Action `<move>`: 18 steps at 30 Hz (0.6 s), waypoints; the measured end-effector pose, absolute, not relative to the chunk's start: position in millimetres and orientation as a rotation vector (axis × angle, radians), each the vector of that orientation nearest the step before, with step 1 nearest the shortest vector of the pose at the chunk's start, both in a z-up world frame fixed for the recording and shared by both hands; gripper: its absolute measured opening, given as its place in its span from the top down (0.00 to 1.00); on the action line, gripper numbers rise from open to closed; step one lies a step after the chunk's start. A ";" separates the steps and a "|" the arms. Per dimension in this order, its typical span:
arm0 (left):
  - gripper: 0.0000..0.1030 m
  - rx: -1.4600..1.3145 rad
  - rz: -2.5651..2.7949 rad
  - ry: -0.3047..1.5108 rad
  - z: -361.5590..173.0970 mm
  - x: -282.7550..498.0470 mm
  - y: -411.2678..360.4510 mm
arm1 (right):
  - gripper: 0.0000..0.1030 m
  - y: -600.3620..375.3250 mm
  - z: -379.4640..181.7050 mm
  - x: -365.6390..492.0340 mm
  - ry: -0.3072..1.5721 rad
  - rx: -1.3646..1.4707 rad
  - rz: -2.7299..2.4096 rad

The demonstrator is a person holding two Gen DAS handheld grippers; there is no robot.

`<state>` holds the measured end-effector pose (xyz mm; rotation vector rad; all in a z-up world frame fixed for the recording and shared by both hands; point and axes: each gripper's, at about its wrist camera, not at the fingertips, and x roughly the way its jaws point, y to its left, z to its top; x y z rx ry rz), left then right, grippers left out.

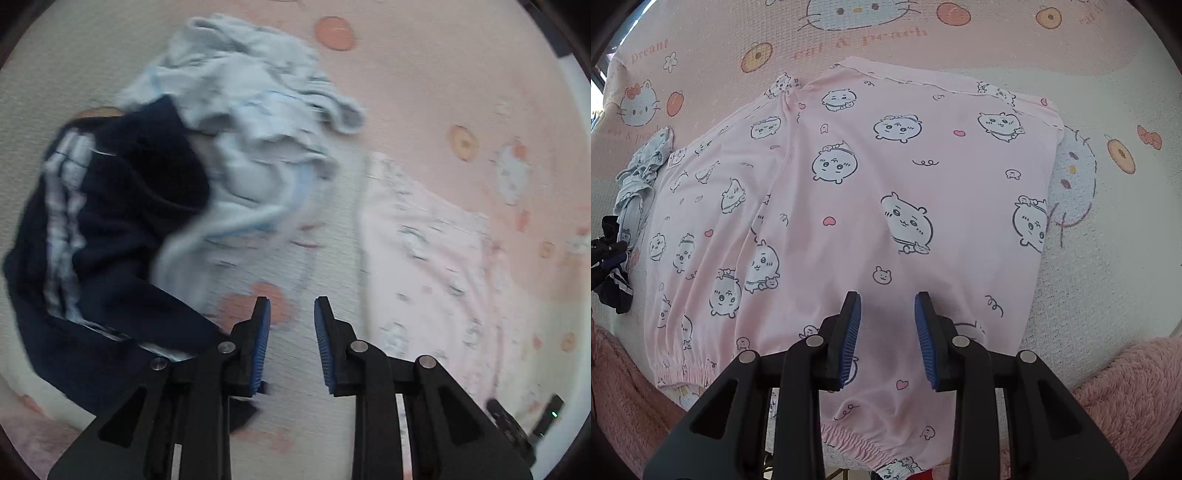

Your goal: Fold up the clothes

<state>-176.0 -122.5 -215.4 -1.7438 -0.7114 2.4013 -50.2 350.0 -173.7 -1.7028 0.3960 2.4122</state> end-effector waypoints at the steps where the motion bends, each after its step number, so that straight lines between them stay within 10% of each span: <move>1: 0.61 -1.747 2.352 -0.695 -220.4 -178.0 -109.5 | 0.70 350.3 -174.1 -50.3 0.400 -1.705 2.411; 7: 0.64 -1.792 2.329 -0.544 -242.4 -188.7 -74.3 | 0.70 363.3 -173.1 -43.8 0.449 -1.673 2.398; 9: 0.98 -1.781 2.331 -0.522 -242.3 -187.9 -72.6 | 0.70 373.8 -172.4 -40.4 0.499 -1.645 2.376; 18: 0.98 -1.785 2.400 -0.449 -234.6 -182.2 -84.5 | 0.70 392.4 -170.5 -34.8 0.605 -1.612 2.344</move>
